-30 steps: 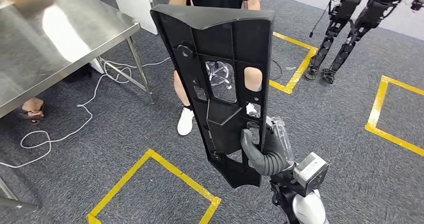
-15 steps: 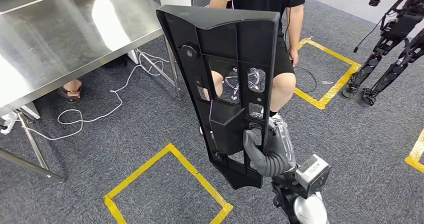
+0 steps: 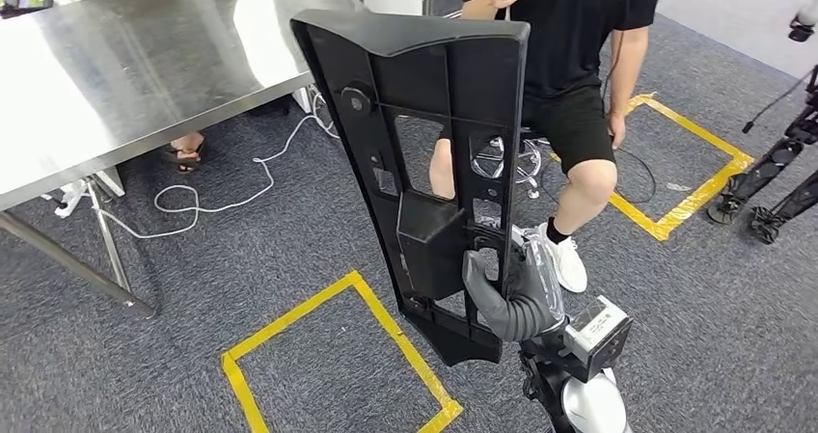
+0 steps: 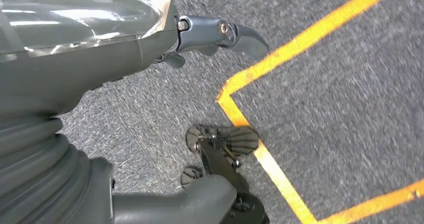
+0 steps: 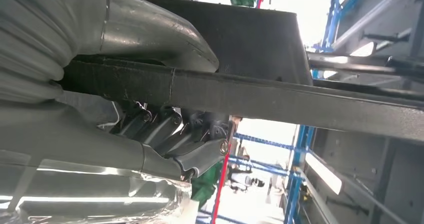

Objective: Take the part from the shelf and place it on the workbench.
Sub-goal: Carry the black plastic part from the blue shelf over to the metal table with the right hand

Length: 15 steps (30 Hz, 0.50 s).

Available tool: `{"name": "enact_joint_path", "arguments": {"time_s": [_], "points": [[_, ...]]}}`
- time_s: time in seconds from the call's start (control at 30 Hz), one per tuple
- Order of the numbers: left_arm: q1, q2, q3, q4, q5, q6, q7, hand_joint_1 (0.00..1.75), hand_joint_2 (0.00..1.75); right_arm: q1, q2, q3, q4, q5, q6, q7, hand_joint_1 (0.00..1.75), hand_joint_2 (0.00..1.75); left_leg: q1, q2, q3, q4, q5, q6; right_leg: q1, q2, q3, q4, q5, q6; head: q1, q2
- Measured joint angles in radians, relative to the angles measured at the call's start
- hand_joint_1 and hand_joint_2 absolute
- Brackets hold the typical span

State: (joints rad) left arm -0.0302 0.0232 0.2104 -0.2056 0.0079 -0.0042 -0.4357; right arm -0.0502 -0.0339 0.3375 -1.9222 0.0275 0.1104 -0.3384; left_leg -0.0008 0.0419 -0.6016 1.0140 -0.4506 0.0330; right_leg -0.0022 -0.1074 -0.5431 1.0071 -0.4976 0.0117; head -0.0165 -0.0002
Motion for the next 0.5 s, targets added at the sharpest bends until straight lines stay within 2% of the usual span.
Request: {"name": "enact_joint_path", "arguments": {"time_s": [0.03,0.07,0.13,0.17,0.2,0.23,0.27,0.3,0.33,0.37,0.4,0.43,0.5], "points": [[0.000,-0.001,0.001,0.000,0.000,0.000,0.000,0.00,1.75,0.000,0.000,0.000,-0.001,0.001,0.000,0.000,1.75,1.75,0.003,-0.011,0.007,-0.010,0.006,0.005,0.000,0.011,0.001,0.008,-0.007,0.004,0.001,0.000],[0.000,-0.002,0.003,0.000,0.000,0.000,-0.001,0.00,1.75,-0.001,0.000,0.000,-0.001,0.002,0.000,0.000,1.75,1.75,0.007,-0.021,0.014,-0.019,0.012,0.010,0.000,0.033,-0.008,0.033,-0.021,0.005,0.002,0.000],[-0.003,-0.005,0.006,-0.001,-0.001,0.000,-0.001,0.00,1.75,0.001,-0.001,0.000,-0.002,0.004,0.000,0.001,1.75,1.75,0.010,-0.044,0.019,-0.027,0.019,0.016,-0.005,0.083,-0.065,0.153,-0.073,-0.001,0.007,0.000],[-0.004,-0.006,0.008,-0.001,-0.001,0.000,-0.001,0.00,1.75,0.003,-0.001,-0.001,-0.002,0.004,0.000,0.001,1.75,1.75,0.010,-0.057,0.019,-0.027,0.019,0.017,-0.007,0.095,-0.103,0.223,-0.098,-0.002,0.008,0.000],[-0.004,-0.007,0.009,-0.001,-0.001,0.000,-0.001,0.00,1.75,0.006,-0.002,-0.002,-0.001,0.005,0.000,0.002,1.75,1.75,0.011,-0.071,0.018,-0.026,0.019,0.017,-0.008,0.099,-0.132,0.273,-0.111,0.001,0.010,0.000],[-0.003,-0.008,0.011,-0.001,-0.001,0.000,-0.001,0.00,1.75,0.007,-0.002,-0.002,-0.001,0.006,0.000,0.002,1.75,1.75,0.011,-0.085,0.018,-0.026,0.019,0.016,-0.009,0.101,-0.142,0.284,-0.106,0.008,0.010,0.000],[-0.003,-0.009,0.012,-0.001,-0.001,0.000,-0.001,0.00,1.75,0.008,-0.002,-0.003,-0.001,0.006,0.000,0.002,1.75,1.75,0.011,-0.098,0.019,-0.025,0.018,0.016,-0.011,0.104,-0.132,0.253,-0.085,0.018,0.010,0.000],[-0.002,-0.010,0.014,-0.001,-0.001,0.000,-0.001,0.00,1.75,0.007,-0.002,-0.003,-0.001,0.006,0.000,0.002,1.75,1.75,0.011,-0.111,0.020,-0.024,0.018,0.014,-0.014,0.111,-0.104,0.188,-0.053,0.028,0.010,0.000],[-0.002,-0.011,0.014,-0.001,-0.001,0.000,-0.001,0.00,1.75,0.007,-0.002,-0.004,-0.001,0.006,0.000,0.002,1.75,1.75,0.010,-0.124,0.019,-0.021,0.016,0.010,-0.019,0.130,-0.072,0.113,-0.021,0.037,0.011,0.000],[-0.002,-0.011,0.015,-0.001,-0.001,0.001,-0.002,0.00,1.75,0.006,-0.002,-0.004,-0.001,0.006,0.000,0.002,1.75,1.75,0.009,-0.136,0.017,-0.017,0.013,0.005,-0.023,0.145,-0.045,0.053,0.003,0.037,0.011,0.000],[-0.002,-0.012,0.016,-0.001,-0.001,0.002,-0.002,0.00,1.75,0.006,-0.002,-0.005,-0.002,0.007,0.000,0.002,1.75,1.75,0.007,-0.145,0.014,-0.013,0.011,-0.001,-0.025,0.157,-0.029,0.015,0.017,0.033,0.010,0.000],[-0.001,-0.012,0.017,-0.001,-0.002,0.003,-0.002,0.00,1.75,0.006,-0.001,-0.005,-0.002,0.008,0.000,0.003,1.75,1.75,0.007,-0.153,0.009,-0.010,0.009,-0.008,-0.023,0.163,-0.023,0.003,0.021,0.025,0.010,0.000],[0.001,-0.012,0.020,-0.001,-0.002,0.005,-0.002,0.00,1.75,0.005,0.000,-0.005,-0.002,0.009,0.000,0.003,1.75,1.75,0.012,-0.164,0.003,-0.009,0.009,-0.019,-0.022,0.147,-0.022,0.002,0.024,0.007,0.010,0.000]]}}
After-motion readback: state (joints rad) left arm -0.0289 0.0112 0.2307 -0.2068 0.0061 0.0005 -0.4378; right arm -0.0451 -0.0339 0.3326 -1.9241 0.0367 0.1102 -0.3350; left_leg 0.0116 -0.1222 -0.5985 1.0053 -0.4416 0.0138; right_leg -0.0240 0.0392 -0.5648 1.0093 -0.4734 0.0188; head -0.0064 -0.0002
